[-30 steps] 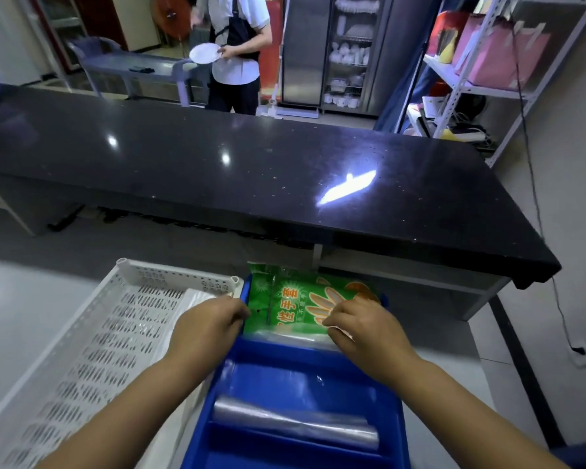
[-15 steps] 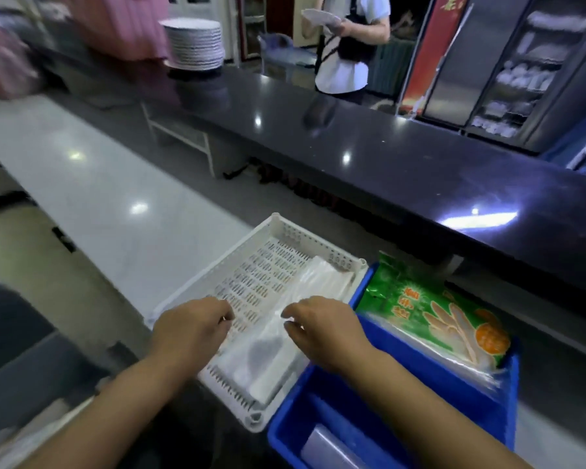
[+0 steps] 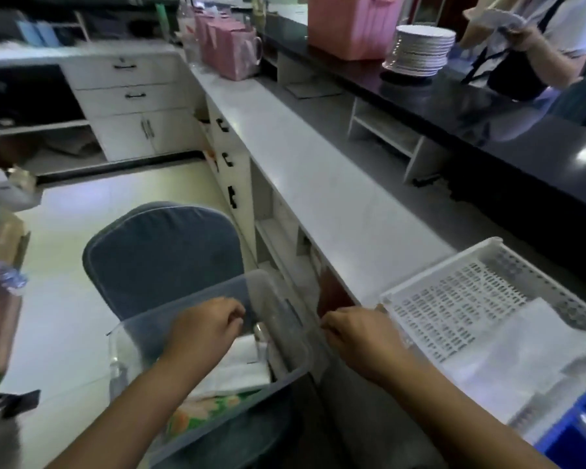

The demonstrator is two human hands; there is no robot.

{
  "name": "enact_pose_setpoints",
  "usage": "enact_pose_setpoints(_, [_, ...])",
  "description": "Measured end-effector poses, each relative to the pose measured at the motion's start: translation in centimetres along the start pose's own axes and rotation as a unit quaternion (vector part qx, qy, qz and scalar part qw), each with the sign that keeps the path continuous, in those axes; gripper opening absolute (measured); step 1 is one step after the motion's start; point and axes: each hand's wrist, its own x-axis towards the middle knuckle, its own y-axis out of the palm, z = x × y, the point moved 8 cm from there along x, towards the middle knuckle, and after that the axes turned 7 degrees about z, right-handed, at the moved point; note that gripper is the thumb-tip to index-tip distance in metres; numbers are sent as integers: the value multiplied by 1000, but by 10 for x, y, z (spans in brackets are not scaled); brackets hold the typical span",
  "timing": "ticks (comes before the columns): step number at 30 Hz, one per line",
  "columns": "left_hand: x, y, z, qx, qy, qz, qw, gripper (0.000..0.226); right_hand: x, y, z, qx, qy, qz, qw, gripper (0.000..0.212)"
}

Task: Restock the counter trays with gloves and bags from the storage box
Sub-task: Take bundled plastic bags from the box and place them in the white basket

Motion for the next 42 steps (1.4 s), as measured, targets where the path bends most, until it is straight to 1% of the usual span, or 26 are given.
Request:
enact_pose_setpoints(4, [-16,-11,84,12,-40,6,999,10,40,46,56,-6,-1,54,999,26])
enact_pose_setpoints(8, [-30,-11,146,28,-75,27,996,15,63,87,86,-1,11,113,993,24])
enact_pose_setpoints(12, [-38,-5,186,26,-104,57,993,14,74,114,101,16,13,154,988,23])
enact_pose_setpoints(15, [-41,6,208,14,-129,78,988,12,86,131,100,21,5,169,985,19])
enact_pose_setpoints(17, [-43,18,222,11,-153,96,983,12,98,150,97,12,-4,193,981,20])
enact_pose_setpoints(23, [-46,53,257,23,-215,132,967,16,151,234,92,29,-41,293,955,26])
enact_pose_setpoints(28, [-38,88,291,13,-299,148,942,21,187,327,95,25,-96,412,906,30])
enact_pose_setpoints(30, [-34,104,301,7,-317,149,937,22,201,361,93,13,-111,436,893,34])
enact_pose_setpoints(32, [-30,119,310,5,-326,148,934,22,214,390,93,9,-124,442,888,42])
enact_pose_setpoints(36, [-22,144,322,-10,-329,146,933,20,228,437,102,-9,-163,420,893,69])
enact_pose_setpoints(38, [-17,153,325,-18,-324,143,935,17,228,459,108,-34,-198,412,889,82])
enact_pose_setpoints(42, [-14,168,332,-12,-319,146,936,15,217,494,103,-96,-225,434,867,91])
